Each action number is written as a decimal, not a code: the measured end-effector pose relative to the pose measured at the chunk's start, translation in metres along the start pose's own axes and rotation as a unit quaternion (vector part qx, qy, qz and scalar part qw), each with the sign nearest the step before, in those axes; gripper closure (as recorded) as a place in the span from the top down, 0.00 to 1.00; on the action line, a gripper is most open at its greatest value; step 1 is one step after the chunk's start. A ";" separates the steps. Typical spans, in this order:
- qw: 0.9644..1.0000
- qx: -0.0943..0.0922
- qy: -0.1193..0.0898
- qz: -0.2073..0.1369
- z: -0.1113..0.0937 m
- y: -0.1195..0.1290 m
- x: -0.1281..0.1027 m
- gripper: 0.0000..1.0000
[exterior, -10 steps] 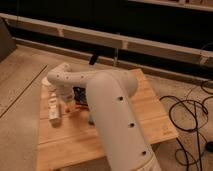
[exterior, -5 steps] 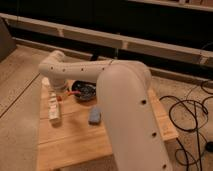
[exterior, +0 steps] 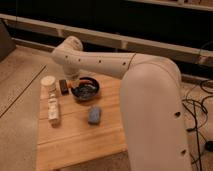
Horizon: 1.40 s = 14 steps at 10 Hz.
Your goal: Place the pepper in the ceramic bowl
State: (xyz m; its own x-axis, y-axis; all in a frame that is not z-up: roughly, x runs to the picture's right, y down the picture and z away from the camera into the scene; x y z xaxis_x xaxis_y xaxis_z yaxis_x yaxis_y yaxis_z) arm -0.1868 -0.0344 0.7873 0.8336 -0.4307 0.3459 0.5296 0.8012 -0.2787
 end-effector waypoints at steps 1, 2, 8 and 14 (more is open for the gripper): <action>1.000 -0.001 0.002 0.001 0.001 0.001 0.003 0.00; 1.000 0.000 0.004 0.002 0.000 0.001 0.006 0.00; 0.997 0.008 0.048 0.066 -0.012 -0.012 0.084 0.00; 0.998 0.004 0.044 0.044 0.030 -0.030 0.100 0.00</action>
State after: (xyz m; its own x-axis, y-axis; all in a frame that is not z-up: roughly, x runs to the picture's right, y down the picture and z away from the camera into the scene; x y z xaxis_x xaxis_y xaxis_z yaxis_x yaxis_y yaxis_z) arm -0.1241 -0.0894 0.8572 0.8880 -0.3923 0.2398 0.4519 0.8410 -0.2975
